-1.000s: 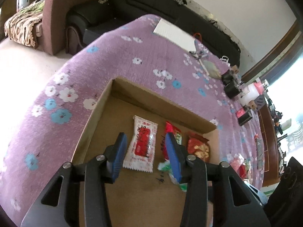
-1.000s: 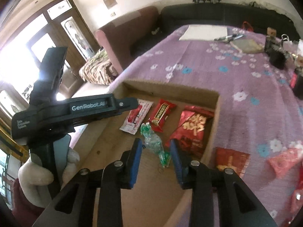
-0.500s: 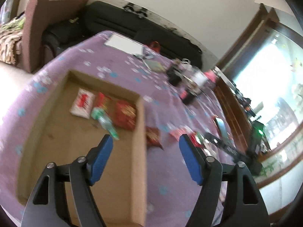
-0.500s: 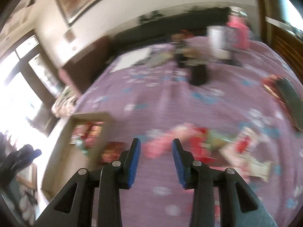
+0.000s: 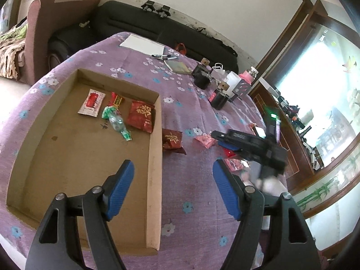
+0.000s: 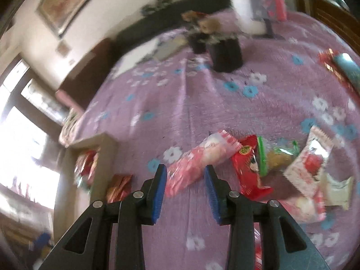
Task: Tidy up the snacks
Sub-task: 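Move back to the pile and grasp a pink candy bar with the right tool, then grasp the pink character-printed candy with the left tool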
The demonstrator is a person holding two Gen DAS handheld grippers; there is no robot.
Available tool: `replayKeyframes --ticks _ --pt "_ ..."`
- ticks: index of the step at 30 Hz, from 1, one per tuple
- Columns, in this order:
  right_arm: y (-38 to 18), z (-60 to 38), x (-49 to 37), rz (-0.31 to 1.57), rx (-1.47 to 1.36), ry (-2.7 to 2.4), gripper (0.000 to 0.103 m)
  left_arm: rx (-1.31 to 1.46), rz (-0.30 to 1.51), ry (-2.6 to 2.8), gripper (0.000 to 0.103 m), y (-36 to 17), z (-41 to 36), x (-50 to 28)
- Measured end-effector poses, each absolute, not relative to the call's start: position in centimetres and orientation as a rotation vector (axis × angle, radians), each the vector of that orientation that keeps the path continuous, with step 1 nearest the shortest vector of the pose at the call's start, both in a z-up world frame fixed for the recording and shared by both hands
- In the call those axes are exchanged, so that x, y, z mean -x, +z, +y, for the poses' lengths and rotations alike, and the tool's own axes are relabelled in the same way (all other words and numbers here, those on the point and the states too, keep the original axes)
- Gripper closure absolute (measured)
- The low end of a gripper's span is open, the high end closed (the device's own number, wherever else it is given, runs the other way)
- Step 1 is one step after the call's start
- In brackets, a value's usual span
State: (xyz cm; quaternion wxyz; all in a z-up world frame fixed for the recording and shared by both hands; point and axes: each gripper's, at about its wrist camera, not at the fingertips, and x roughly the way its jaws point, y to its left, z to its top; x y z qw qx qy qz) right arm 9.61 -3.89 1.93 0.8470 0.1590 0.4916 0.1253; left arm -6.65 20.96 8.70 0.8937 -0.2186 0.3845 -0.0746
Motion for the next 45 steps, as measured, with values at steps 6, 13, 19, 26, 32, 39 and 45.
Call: replayKeyframes --ticks 6,13,19,26,32,39,45 --pt "0.5 -2.2 -11.4 1.026 -0.32 0.115 0.065 0.451 0.812 -0.15 0.031 8.2 21.3 6.1" --pt "0.3 -2.4 -11.5 1.013 -0.255 0.145 0.079 0.445 0.831 -0.174 0.031 7.6 20.2 5.3" --pt "0.5 -3.2 -7.0 1.046 -0.205 0.29 0.081 0.411 0.866 -0.191 0.031 7.2 18.4 3.7" --pt "0.3 -6.1 -0.4 1.027 -0.191 0.404 0.081 0.256 0.938 -0.235 0.031 6.7 13.5 0.4" --pt "0.3 -11.3 3.4 1.0 -0.253 0.405 0.081 0.109 0.97 -0.299 0.031 6.7 7.8 -1.7" --pt "0.7 -17.1 5.2 1.001 -0.342 0.34 0.081 0.041 1.035 -0.425 0.032 4.4 1.1 -3.1" --pt "1.1 -20.8 7.1 0.982 -0.422 0.364 0.081 0.055 1.063 -0.46 0.032 3.1 -3.3 -4.7"
